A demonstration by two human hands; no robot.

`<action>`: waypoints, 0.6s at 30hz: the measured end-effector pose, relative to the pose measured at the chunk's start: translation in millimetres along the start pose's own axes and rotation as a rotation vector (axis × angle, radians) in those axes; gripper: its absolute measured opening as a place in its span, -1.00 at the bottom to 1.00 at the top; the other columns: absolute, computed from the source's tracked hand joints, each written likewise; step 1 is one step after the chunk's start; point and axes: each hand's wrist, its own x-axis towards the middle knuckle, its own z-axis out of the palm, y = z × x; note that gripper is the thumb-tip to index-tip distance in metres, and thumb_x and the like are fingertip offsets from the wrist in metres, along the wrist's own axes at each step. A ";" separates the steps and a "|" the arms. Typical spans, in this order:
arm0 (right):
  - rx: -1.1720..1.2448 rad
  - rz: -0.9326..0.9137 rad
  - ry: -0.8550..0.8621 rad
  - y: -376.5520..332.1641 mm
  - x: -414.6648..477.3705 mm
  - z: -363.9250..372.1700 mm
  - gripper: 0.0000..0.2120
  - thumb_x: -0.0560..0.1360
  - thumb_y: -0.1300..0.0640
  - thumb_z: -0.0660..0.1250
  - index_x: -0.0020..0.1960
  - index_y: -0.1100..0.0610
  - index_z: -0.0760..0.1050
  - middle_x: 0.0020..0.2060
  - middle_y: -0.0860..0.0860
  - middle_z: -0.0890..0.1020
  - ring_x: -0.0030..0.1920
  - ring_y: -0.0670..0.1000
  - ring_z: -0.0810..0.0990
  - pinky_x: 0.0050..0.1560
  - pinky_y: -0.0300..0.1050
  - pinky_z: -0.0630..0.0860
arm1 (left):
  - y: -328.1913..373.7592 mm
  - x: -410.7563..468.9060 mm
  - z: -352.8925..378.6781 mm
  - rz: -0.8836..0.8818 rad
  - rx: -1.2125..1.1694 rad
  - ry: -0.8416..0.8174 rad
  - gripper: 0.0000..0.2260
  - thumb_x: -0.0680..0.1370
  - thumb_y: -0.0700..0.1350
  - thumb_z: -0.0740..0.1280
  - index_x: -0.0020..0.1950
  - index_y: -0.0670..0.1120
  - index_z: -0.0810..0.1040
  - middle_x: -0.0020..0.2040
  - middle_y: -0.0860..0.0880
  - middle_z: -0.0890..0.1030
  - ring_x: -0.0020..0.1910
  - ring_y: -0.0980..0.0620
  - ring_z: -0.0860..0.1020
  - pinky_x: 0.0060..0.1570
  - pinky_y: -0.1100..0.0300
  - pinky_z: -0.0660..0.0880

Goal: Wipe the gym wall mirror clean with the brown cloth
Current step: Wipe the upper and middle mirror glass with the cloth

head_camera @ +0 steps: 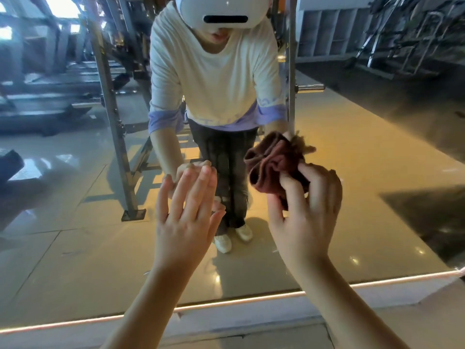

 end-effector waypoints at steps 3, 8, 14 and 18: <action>-0.022 -0.044 0.028 19.2 11.1 -6.9 -0.88 0.49 0.21 0.43 -0.02 0.25 0.62 0.08 0.22 0.57 0.15 0.18 0.47 0.28 0.25 0.40 | 0.0 -0.8 -0.2 0.002 0.001 -0.003 -0.37 0.56 -0.05 0.43 0.54 -0.20 0.27 0.51 -0.13 0.29 0.47 -0.17 0.30 0.51 -0.17 0.15; 0.077 0.163 0.088 5.5 0.6 -2.0 -0.86 0.48 0.23 0.44 -0.02 0.30 0.60 0.10 0.28 0.56 0.11 0.18 0.47 0.12 0.04 0.46 | 0.6 -1.0 0.4 0.004 0.004 0.005 -0.37 0.58 -0.03 0.40 0.56 -0.18 0.23 0.51 -0.13 0.29 0.48 -0.17 0.30 0.52 -0.17 0.14; 0.084 0.075 0.034 3.7 1.8 -4.8 -0.69 0.50 0.20 0.45 0.20 0.17 0.47 0.08 0.16 0.64 0.07 0.10 0.57 0.08 0.03 0.51 | -4.2 -1.4 2.9 0.036 -0.009 0.042 -0.41 0.58 -0.05 0.42 0.53 -0.18 0.29 0.49 -0.13 0.32 0.46 -0.15 0.32 0.55 -0.11 0.09; 0.072 0.184 0.090 -11.2 2.6 -0.3 -0.69 0.53 0.22 0.42 0.25 0.25 0.55 0.10 0.20 0.62 0.06 0.13 0.54 0.17 -0.21 0.38 | -4.2 -0.8 4.0 0.040 -0.022 0.061 -0.42 0.57 -0.05 0.42 0.52 -0.18 0.31 0.48 -0.13 0.33 0.47 -0.14 0.31 0.56 -0.10 0.06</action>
